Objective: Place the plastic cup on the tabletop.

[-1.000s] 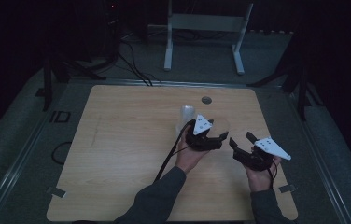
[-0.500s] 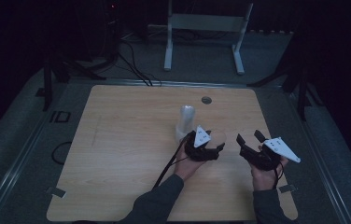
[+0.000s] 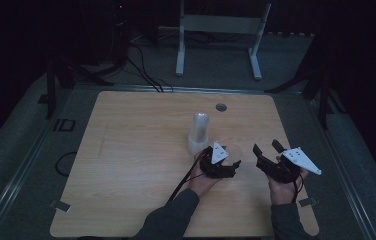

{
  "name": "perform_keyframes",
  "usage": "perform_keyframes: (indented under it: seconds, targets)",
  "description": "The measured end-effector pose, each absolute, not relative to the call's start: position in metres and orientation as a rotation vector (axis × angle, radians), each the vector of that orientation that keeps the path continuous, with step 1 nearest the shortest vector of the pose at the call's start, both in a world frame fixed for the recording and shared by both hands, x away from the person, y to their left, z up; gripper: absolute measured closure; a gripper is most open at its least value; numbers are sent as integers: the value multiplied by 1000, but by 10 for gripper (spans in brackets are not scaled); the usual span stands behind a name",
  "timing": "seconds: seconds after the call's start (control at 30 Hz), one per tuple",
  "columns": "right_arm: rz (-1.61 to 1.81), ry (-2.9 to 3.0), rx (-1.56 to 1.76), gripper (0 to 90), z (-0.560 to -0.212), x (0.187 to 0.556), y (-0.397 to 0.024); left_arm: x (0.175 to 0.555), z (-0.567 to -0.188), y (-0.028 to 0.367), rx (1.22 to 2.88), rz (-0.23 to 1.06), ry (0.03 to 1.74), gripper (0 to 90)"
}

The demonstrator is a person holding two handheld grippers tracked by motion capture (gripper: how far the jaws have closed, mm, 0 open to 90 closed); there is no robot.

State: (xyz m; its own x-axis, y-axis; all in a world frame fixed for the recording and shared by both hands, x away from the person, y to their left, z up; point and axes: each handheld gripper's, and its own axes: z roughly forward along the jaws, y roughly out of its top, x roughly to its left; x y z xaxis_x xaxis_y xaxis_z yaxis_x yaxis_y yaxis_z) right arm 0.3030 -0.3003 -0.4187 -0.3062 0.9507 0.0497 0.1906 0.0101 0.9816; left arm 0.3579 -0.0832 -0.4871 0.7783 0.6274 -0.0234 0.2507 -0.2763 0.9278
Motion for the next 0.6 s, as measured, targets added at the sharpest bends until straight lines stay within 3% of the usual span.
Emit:
perform_keyframes:
  seconds: [0.17,0.6]
  targets:
    - [1356,1584,1197,259,-419,303,-299,355,-487,-81,1897,418,675,147]
    - [1355,1589,1196,259,-419,304,-298,344,-487,-61,1895,411,677,116]
